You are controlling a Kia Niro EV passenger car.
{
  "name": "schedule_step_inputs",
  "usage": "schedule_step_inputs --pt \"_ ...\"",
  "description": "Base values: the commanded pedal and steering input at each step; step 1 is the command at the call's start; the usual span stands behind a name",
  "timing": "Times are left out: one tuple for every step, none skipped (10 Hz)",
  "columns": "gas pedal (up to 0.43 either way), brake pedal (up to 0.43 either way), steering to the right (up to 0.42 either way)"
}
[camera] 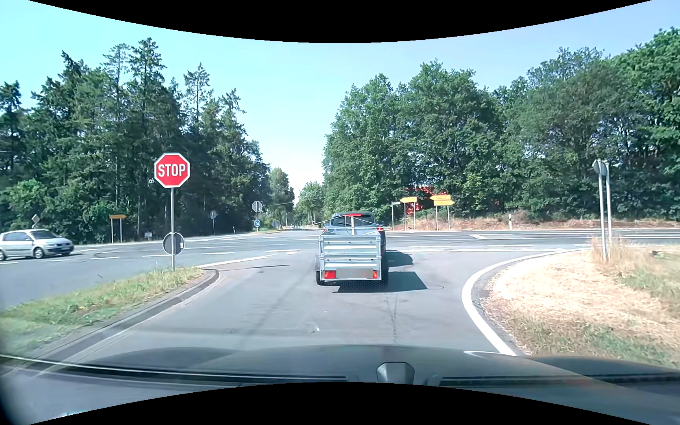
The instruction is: Follow the waypoints while adhering to traffic rules and regulations
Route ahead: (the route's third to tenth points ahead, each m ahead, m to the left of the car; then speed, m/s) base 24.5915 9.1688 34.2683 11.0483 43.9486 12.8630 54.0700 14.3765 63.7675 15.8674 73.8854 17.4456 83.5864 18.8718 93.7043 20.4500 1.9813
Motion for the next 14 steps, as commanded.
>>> schedule_step_inputs --pt "0.000 0.146 0.013" --pt "0.000 0.152 0.013" --pt "0.000 0.152 0.013" --pt "0.000 0.152 0.012" --pt "0.000 0.152 0.012" --pt "0.000 0.152 0.012" --pt "0.000 0.152 0.012" --pt "0.000 0.146 0.012" --pt "0.000 0.152 0.012" --pt "0.000 0.146 0.011" --pt "0.000 0.146 0.010" --pt "0.000 0.146 0.009" --pt "0.000 0.140 0.009" --pt "0.000 0.140 0.009"
